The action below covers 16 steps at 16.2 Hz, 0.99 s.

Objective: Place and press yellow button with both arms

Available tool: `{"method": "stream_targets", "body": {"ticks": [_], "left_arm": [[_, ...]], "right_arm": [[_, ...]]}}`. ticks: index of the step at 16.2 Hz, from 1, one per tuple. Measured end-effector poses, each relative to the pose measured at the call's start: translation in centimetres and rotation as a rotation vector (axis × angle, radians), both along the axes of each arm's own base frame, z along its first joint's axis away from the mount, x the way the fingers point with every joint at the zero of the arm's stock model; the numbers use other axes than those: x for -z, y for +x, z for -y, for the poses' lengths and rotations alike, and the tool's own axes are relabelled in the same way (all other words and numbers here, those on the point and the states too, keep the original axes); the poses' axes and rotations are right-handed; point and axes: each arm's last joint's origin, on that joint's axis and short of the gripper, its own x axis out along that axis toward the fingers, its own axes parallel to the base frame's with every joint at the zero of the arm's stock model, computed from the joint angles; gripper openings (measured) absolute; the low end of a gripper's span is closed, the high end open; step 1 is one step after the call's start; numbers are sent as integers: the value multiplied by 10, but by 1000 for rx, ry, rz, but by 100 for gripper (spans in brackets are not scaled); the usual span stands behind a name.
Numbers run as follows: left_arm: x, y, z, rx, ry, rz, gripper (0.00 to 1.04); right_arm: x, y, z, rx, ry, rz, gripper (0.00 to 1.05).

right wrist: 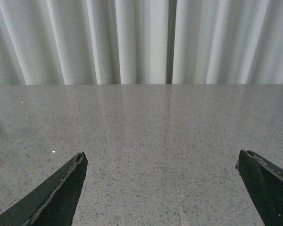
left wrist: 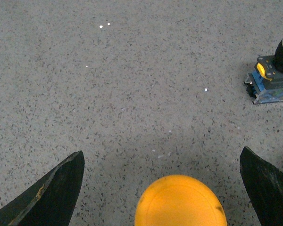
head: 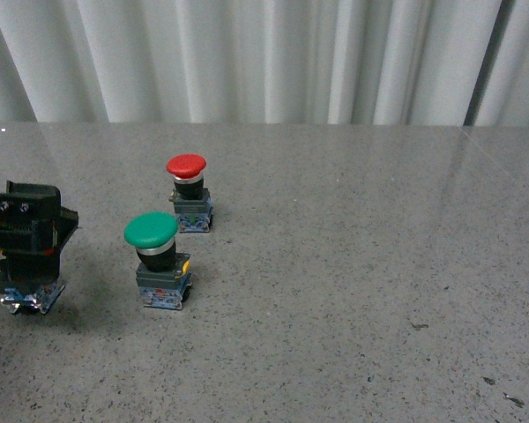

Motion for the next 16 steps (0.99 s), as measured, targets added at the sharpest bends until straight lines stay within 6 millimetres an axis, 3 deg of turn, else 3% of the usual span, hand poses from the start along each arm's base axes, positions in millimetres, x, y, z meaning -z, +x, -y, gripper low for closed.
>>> {"method": "stream_targets", "body": {"ticks": [2, 7, 9, 11, 12, 14, 16], "left_arm": [[5, -4, 3, 8, 4, -3, 98], [1, -9, 6, 5, 25, -15, 37], [-28, -13, 16, 32, 38, 48, 34], [-88, -7, 43, 96, 19, 221, 34], [-109, -3, 61, 136, 1, 275, 34], [-119, 9, 99, 203, -34, 285, 34], [-106, 24, 138, 233, -70, 226, 34]], "right_arm": [[0, 0, 0, 0, 0, 0, 98], [0, 0, 0, 0, 0, 0, 98], [0, 0, 0, 0, 0, 0, 98], [0, 0, 0, 0, 0, 0, 98], [0, 0, 0, 0, 0, 0, 98], [0, 0, 0, 0, 0, 0, 98], [0, 0, 0, 0, 0, 0, 98]]}}
